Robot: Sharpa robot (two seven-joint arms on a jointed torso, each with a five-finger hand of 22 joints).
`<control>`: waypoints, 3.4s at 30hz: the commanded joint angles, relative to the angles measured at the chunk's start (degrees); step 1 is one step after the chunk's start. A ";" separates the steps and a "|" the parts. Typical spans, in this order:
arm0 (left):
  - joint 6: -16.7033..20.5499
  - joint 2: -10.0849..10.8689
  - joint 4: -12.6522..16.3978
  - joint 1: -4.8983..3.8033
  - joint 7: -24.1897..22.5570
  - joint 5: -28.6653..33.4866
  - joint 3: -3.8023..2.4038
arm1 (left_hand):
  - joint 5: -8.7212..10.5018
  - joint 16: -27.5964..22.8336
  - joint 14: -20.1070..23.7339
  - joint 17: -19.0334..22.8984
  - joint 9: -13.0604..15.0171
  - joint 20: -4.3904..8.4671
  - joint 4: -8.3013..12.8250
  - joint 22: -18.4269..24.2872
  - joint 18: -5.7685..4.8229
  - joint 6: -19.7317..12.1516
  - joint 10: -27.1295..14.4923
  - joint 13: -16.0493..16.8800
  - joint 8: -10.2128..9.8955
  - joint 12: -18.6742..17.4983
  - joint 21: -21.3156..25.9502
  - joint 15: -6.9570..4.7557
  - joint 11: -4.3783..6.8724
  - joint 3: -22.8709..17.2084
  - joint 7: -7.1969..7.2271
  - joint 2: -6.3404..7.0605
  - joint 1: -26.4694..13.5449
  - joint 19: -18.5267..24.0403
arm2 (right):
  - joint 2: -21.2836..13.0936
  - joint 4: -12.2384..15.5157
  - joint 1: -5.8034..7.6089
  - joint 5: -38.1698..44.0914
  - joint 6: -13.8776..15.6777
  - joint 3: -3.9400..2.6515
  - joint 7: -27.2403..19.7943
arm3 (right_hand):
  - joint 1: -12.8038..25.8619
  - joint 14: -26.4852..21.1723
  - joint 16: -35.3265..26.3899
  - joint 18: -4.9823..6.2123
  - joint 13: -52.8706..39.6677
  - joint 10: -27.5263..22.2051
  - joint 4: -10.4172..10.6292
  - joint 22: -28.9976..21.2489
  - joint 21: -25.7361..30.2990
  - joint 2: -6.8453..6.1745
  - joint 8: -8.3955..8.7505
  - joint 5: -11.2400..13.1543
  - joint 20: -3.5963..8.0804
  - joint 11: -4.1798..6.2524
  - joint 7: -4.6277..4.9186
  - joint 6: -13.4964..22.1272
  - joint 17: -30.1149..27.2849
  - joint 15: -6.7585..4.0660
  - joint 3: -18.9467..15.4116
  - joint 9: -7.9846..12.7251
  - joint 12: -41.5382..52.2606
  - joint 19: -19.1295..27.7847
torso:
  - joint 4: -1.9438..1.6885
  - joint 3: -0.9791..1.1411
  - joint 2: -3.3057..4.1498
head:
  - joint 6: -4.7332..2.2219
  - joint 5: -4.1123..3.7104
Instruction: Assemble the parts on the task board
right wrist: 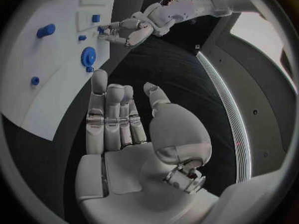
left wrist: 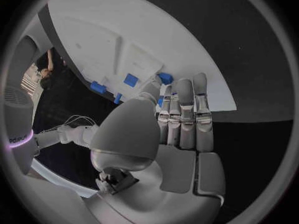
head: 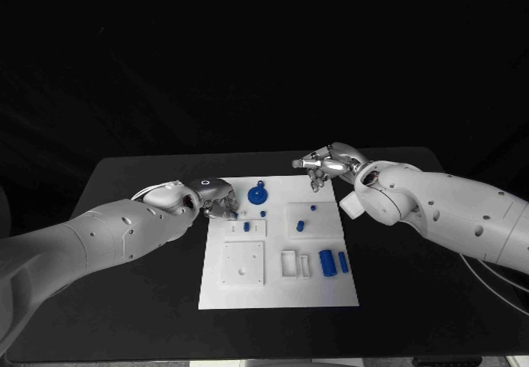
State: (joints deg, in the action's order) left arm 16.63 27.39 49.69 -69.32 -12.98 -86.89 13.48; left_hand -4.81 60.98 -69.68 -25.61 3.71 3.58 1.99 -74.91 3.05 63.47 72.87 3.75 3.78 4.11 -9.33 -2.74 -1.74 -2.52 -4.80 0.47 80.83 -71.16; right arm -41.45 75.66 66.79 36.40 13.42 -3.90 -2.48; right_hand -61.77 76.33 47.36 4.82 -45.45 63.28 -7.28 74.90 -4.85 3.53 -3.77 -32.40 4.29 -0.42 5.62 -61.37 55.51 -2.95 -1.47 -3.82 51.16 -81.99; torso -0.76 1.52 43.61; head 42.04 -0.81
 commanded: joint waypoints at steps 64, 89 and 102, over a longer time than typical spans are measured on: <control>5.11 -1.14 -0.52 0.76 1.70 3.26 0.06 | 1.04 -1.32 -0.43 3.25 -0.21 -0.71 -1.67 -1.12 0.05 -8.61 -9.04 -0.15 -0.28 -0.40 2.44 0.73 -1.44 0.75 0.02 6.17 0.22 -1.36 | -0.14 0.38 -0.07 0.41 -0.54 -0.02 -0.34 | 0.36 0.07 0.02 0.01 -0.05 0.22 0.02 0.07 0.08 -0.21 0.19 -0.31 -0.01 0.36 -0.07 -0.36 0.04 -0.32 0.60 0.05 0.13 -0.40 | -0.01 0.07 0.02 | -0.15 0.02; -3.06 -2.75 -1.65 0.80 4.90 -0.18 0.05 | -0.60 0.62 -0.47 2.86 -0.15 -0.56 2.28 -1.31 0.26 -2.89 -6.61 -0.30 -0.22 -0.63 -0.98 0.42 -0.86 -2.86 0.39 1.00 0.09 -0.05 | -0.04 0.38 -0.07 0.41 -0.56 -0.02 -0.34 | 0.36 0.07 0.02 0.01 -0.05 0.22 0.02 0.07 0.08 -0.21 0.19 -0.31 -0.01 0.36 -0.07 -0.36 0.04 -0.32 0.60 0.05 0.13 -0.40 | -0.06 -0.02 0.00 | -0.12 -0.20; -4.64 -3.42 -2.23 1.18 6.96 -3.42 0.05 | -2.35 1.77 -2.44 2.72 -0.09 -1.00 4.66 -1.46 1.68 0.88 -2.72 -0.33 -0.16 -0.77 -3.97 0.97 -1.13 -6.48 -0.58 -0.05 1.45 -0.17 | -0.03 0.41 -0.07 0.41 -0.59 -0.02 -0.35 | 0.36 0.07 0.02 0.01 -0.05 0.22 0.02 0.07 0.08 -0.21 0.19 -0.31 -0.01 0.36 -0.07 -0.36 0.04 -0.32 0.60 0.05 0.13 -0.40 | -0.01 -0.02 0.01 | -0.03 -0.19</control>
State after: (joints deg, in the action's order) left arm 16.43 23.96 47.77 -69.16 -8.40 -87.57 12.93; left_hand -6.80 62.57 -71.87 -22.88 3.51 2.77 6.61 -74.95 4.00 64.01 69.91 3.28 3.77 3.20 -13.18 -1.84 -2.87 -8.72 -5.33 0.88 82.02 -71.33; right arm -41.50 75.95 66.76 36.41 13.41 -3.90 -2.46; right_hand -61.77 76.33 47.36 4.81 -45.45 63.28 -7.27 74.90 -4.85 3.53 -3.77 -32.40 4.29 -0.42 5.62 -61.37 55.51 -2.95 -1.14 -3.82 51.16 -81.99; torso -0.80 1.48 43.59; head 42.02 -0.98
